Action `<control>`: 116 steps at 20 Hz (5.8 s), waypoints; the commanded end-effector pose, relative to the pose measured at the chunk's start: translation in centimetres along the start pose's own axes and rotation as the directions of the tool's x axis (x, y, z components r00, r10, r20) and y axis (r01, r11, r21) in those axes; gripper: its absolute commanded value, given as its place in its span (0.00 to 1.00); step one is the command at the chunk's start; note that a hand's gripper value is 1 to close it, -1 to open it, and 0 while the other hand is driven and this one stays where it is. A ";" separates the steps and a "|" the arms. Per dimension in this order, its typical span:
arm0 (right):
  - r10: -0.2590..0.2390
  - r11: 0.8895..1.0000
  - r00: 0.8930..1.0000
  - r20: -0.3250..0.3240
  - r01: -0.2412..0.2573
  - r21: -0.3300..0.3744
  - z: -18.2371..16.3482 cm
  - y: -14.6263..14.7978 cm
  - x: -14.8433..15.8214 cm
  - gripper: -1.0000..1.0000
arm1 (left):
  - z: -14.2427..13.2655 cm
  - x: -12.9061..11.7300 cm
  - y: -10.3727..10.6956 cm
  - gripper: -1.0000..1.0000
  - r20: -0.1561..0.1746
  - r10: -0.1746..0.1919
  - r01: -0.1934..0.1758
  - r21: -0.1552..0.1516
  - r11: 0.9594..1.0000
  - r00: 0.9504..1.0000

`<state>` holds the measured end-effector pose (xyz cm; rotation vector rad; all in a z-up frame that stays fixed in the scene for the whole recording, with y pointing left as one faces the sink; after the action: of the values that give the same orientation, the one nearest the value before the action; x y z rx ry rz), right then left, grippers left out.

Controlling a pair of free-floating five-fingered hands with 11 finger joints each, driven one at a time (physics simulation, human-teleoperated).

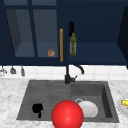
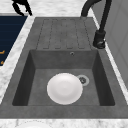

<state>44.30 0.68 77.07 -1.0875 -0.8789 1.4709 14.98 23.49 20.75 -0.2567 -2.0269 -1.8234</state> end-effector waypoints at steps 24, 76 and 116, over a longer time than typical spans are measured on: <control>-0.031 0.999 0.998 0.063 0.029 0.027 0.8 -1.6 0.2 0.00 | 0.0 0.0 0.0 0.50 0.000 0.000 0.000 0.000 1.000 1.000; -0.060 0.983 0.994 0.087 0.044 0.177 0.7 -1.4 -4.1 0.00 | 0.0 0.0 0.0 0.50 0.000 0.000 0.000 0.000 1.000 1.000; -0.062 0.985 0.994 0.086 0.047 0.168 -5.1 2.1 -3.9 1.00 | 0.0 0.0 0.0 0.50 0.000 0.000 0.000 0.000 1.000 1.000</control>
<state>48.54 -3.52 74.94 -0.8889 -0.8431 1.5188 14.98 23.49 20.75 -0.2567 -2.0269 -1.8234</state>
